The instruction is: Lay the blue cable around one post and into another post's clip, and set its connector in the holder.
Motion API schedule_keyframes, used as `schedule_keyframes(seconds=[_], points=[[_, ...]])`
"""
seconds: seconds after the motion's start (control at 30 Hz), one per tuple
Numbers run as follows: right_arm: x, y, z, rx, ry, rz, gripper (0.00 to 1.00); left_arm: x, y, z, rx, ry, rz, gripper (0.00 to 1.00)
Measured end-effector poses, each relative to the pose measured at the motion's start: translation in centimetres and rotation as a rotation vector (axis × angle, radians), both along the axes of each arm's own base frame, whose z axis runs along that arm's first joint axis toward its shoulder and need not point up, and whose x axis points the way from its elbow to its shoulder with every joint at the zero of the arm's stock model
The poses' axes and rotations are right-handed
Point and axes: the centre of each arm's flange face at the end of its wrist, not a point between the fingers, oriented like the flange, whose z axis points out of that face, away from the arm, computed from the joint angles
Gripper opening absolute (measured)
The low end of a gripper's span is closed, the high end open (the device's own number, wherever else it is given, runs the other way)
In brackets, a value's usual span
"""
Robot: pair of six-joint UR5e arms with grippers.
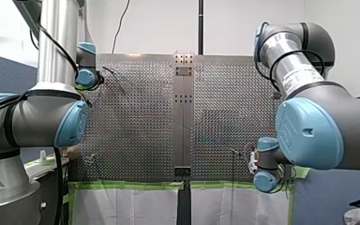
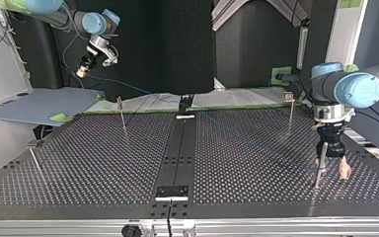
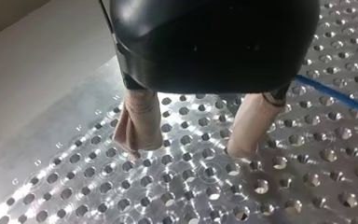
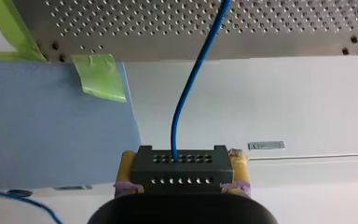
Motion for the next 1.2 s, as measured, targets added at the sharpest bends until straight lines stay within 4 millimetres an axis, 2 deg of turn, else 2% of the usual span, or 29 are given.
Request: schedule_keyframes(seconds=[0.57,0.67,0.9,1.2], points=[[-4.8,-8.7,3.0,-0.162,-0.004,-0.001,0.0,0.0,-0.1,0.1,-0.001,-0.003,0.001,1.0],[-5.3,-9.6,3.4,-0.176,0.005,0.008,0.0,0.0,-0.1,0.1,0.0,-0.003,0.001,1.0],[-4.1,-9.9,3.5,-0.18,0.024,0.077,0.0,0.0,-0.1,0.0,0.002,-0.002,0.001,1.0],[-2.2,-9.4,3.0,-0.139,0.05,0.177,0.0,0.0,-0.2,0.0,0.005,0.001,0.002,1.0]])
